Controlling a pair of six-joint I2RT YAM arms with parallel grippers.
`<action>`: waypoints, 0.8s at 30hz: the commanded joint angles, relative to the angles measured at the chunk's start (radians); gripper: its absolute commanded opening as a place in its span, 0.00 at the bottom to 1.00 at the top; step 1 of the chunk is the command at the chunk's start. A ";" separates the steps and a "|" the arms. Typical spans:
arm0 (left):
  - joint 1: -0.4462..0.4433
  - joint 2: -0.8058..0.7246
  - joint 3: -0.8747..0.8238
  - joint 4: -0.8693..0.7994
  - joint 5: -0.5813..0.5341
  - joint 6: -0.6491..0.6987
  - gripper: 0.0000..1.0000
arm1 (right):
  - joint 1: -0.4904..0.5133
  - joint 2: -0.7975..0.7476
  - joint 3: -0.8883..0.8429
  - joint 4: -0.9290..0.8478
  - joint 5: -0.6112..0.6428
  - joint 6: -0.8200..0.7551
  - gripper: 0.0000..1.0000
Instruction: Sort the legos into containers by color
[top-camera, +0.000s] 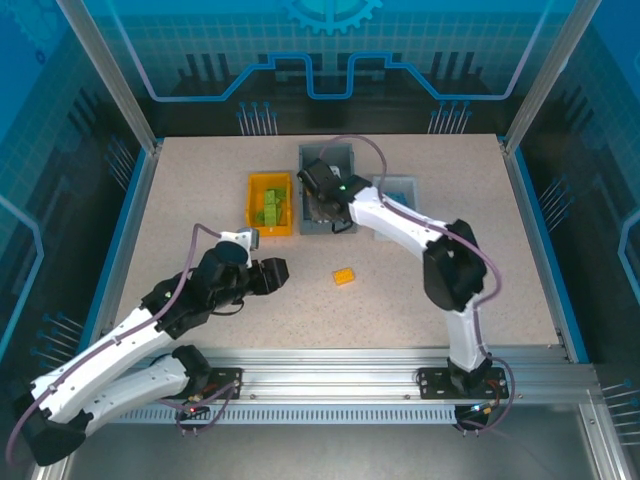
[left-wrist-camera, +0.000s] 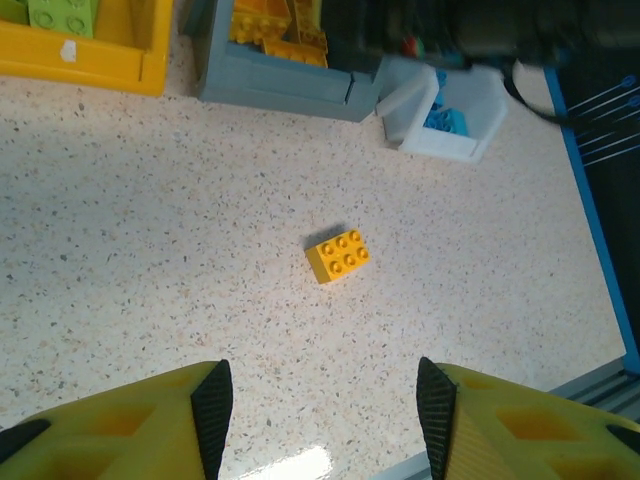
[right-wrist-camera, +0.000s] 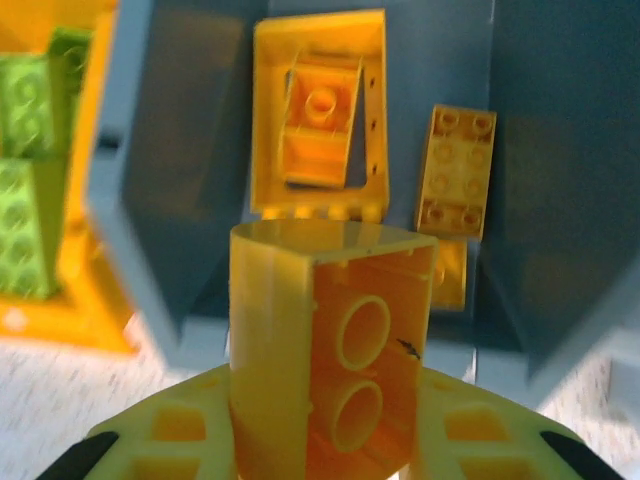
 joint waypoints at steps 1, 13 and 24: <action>-0.004 0.014 0.008 0.037 0.024 -0.008 0.55 | -0.040 0.098 0.174 -0.155 0.049 -0.012 0.31; -0.004 0.049 -0.002 0.050 0.042 0.004 0.57 | -0.103 0.433 0.672 -0.333 0.004 -0.091 0.60; -0.005 0.158 -0.063 0.134 0.080 0.045 0.56 | -0.036 0.194 0.540 -0.219 -0.016 -0.069 0.37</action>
